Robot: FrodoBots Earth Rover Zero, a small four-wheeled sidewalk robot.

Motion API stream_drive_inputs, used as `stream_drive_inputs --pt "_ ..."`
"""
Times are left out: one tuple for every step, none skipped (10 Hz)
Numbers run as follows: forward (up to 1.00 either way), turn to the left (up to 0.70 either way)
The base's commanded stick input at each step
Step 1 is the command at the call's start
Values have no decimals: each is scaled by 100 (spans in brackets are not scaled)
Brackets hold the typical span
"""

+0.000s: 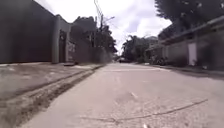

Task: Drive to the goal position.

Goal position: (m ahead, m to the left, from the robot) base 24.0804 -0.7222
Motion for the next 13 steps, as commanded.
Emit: stream_drive_inputs --pt "100 -3" --pt "100 -3" --pt "100 -3" --pt "100 -3" --pt "100 -3" --pt "100 -3" --pt "100 -3" --pt "100 -3" --pt "100 -3" --pt "100 -3" --pt "100 -3" --pt "100 -3" --pt "100 -3"
